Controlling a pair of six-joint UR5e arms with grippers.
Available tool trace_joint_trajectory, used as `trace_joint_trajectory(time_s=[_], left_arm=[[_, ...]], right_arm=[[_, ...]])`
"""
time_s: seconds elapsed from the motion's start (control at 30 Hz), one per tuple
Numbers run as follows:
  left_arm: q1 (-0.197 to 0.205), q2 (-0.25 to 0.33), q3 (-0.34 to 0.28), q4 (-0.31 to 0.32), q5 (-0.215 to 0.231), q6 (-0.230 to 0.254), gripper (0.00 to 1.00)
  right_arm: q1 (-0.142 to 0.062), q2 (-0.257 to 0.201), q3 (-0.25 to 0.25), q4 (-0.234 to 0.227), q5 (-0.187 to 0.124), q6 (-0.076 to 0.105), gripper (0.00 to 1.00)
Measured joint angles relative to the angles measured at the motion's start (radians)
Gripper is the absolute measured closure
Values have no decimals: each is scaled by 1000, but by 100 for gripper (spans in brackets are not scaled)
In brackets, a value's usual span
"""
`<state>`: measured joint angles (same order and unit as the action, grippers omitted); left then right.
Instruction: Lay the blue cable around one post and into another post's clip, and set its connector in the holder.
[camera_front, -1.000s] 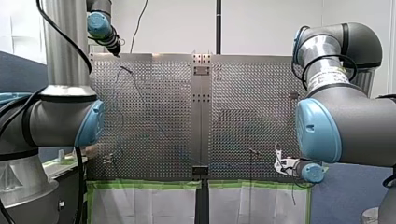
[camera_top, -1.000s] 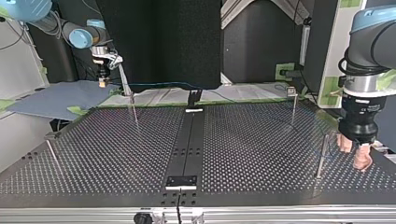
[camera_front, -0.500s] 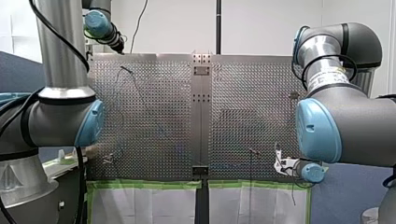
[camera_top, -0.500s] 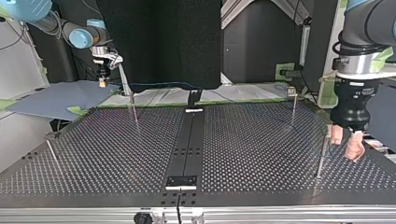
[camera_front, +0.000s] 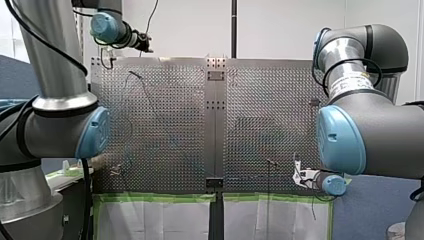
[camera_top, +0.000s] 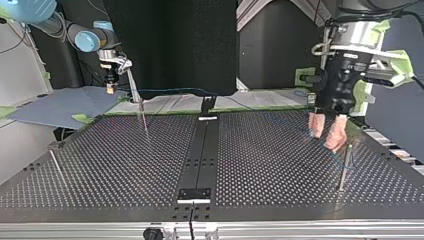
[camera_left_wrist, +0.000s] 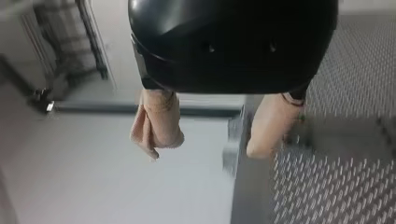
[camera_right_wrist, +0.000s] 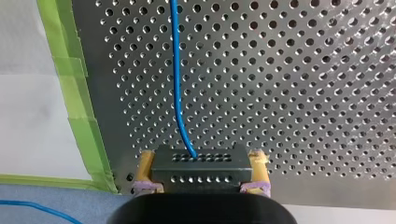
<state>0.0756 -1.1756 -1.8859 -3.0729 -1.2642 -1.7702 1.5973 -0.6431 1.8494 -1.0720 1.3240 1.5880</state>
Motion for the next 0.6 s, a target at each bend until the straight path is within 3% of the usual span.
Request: trace_joint_trajectory(time_s=[0.13, 0.37, 0.6], left_arm=[[-40, -28, -41, 40, 0, 9, 0], [-108, -93, -108, 107, -57, 61, 0], [-187, -173, -187, 187, -137, 33, 0]], right_arm=[[0, 0, 0, 0, 0, 0, 100], [0, 0, 0, 1, -1, -1, 100], [0, 0, 0, 2, -1, -2, 100]])
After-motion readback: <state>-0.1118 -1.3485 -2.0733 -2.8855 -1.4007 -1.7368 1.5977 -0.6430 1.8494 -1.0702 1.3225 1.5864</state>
